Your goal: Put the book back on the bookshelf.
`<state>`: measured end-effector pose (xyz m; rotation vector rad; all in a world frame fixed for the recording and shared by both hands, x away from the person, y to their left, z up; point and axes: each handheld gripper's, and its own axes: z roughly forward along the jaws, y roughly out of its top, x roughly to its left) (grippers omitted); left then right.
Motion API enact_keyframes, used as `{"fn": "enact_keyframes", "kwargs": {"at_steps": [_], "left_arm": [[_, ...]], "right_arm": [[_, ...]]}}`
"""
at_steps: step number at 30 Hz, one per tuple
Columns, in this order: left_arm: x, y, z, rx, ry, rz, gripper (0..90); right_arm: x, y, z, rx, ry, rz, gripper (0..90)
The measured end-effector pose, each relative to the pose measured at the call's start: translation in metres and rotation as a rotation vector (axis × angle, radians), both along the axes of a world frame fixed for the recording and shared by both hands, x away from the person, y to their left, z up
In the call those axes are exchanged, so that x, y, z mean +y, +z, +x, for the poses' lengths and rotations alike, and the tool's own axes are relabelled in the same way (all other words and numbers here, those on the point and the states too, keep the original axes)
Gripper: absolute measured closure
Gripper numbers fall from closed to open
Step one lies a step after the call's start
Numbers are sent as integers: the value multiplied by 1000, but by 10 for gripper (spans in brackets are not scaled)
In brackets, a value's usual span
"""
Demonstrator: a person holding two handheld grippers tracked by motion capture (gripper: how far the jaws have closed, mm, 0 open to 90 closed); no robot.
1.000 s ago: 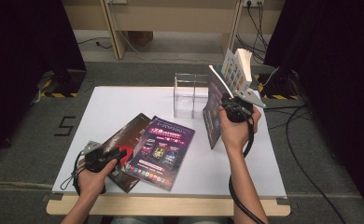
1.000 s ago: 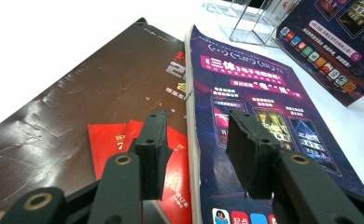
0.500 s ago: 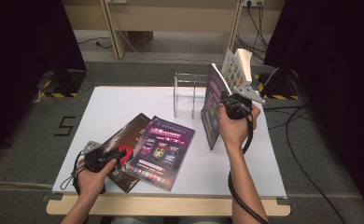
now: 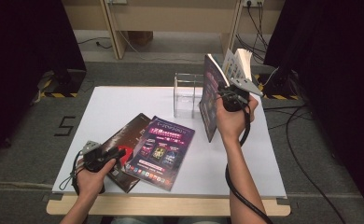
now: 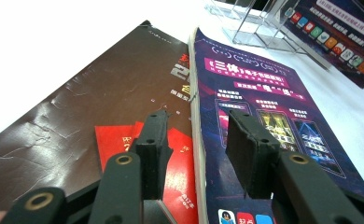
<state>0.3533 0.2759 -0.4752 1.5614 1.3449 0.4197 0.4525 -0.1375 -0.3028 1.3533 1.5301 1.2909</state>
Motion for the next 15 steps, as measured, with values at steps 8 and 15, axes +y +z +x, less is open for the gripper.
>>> {"fn": "enact_keyframes", "kwargs": {"at_steps": [8, 15], "left_arm": [[0, 0, 0, -1, 0, 0, 582], [0, -1, 0, 0, 0, 4, 582]], "right_arm": [[3, 9, 8, -22, -7, -1, 845], [3, 14, 14, -37, -17, -2, 846]]}}
